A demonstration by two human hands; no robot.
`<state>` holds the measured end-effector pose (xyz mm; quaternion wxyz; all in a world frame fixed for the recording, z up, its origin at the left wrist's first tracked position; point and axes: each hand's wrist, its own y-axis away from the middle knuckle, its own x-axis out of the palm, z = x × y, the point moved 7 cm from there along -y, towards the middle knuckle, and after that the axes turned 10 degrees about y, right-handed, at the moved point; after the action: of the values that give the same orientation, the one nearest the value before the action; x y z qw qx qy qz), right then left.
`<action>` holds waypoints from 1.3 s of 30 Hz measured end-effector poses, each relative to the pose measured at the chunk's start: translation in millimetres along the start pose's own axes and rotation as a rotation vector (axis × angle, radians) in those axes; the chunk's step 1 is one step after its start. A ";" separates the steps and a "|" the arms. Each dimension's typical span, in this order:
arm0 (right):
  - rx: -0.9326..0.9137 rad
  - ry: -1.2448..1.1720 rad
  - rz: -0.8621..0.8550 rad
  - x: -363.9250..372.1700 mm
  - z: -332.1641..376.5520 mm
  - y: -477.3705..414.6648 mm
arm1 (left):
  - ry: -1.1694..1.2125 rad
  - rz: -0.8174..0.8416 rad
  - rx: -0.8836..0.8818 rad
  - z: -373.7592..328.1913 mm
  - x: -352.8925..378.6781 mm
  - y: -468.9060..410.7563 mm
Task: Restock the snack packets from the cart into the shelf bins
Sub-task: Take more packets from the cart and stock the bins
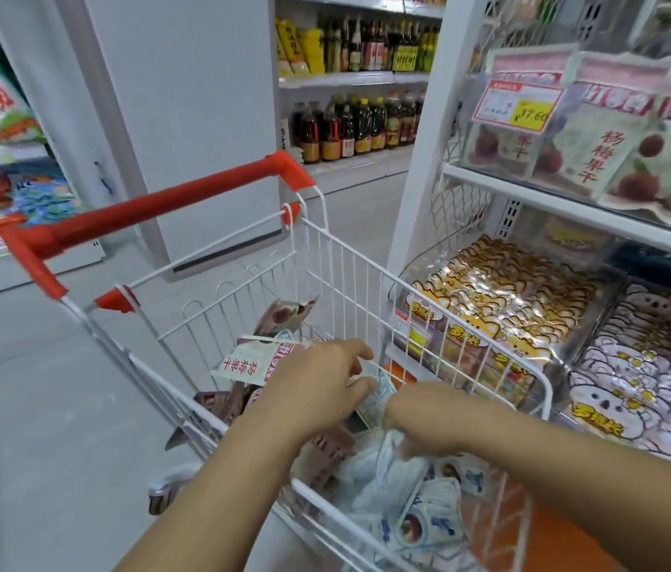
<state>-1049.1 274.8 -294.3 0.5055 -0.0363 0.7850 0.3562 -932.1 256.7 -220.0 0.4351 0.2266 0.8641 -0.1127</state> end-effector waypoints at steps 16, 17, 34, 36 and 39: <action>0.079 -0.075 -1.461 -59.7 -20.9 131.8 | 1.276 0.343 -0.305 -24.2 19.1 14.9; 0.045 -0.109 -1.455 -58.8 -17.7 128.1 | 1.343 0.315 -0.288 -25.9 15.4 14.3; 0.237 -0.663 -1.057 -60.6 -64.2 93.1 | 0.940 -0.308 -0.070 -5.0 -24.1 22.0; 0.194 -0.593 -0.526 -31.3 -57.2 61.5 | 0.934 -0.393 -0.098 1.1 -32.0 25.0; 0.077 -0.398 0.205 30.0 -27.3 37.6 | 0.961 -0.426 -0.127 7.2 -34.0 26.3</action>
<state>-1100.3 295.6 -292.9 0.6125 0.1342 0.6824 0.3757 -896.5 266.8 -196.9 -0.0298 0.0454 0.9981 -0.0293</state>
